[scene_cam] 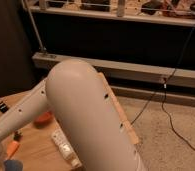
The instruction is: Place the ceramic cup over the eraser
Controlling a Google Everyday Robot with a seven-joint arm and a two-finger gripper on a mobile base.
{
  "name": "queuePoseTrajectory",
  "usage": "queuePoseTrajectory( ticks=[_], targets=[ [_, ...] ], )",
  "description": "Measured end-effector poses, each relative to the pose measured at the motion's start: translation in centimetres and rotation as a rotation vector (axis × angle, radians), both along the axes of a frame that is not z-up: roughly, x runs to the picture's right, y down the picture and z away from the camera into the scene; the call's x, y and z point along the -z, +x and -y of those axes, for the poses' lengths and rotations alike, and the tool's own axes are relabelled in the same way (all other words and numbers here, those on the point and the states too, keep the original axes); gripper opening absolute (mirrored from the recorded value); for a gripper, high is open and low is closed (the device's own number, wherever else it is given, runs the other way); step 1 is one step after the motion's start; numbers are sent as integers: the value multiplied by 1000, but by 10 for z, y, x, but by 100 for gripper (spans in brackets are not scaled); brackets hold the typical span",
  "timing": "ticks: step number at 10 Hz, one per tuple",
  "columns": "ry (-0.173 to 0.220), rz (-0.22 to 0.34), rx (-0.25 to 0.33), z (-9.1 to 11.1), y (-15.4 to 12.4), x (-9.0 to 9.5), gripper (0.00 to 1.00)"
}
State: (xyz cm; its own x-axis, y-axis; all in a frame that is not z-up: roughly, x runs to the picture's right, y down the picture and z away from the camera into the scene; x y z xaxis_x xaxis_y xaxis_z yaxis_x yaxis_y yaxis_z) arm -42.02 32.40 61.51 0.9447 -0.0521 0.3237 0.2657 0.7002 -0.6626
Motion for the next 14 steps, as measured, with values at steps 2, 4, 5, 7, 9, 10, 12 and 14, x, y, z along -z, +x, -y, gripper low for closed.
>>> queuePoseTrajectory(
  ticks=[2,4,5,7,9,10,12,14],
  targets=[
    [7,-16,5,2,1,0,65],
    [20,-34,3,4,1,-6,65],
    [26,-41,0,5,0,-10,65],
    [29,-63,-3,0,-1,-23,65],
    [25,-87,6,-7,1,-33,65],
    [20,-104,13,-12,3,-38,63],
    [11,-120,20,-17,4,-43,47],
    [1,-135,24,-20,5,-46,27]
  ],
)
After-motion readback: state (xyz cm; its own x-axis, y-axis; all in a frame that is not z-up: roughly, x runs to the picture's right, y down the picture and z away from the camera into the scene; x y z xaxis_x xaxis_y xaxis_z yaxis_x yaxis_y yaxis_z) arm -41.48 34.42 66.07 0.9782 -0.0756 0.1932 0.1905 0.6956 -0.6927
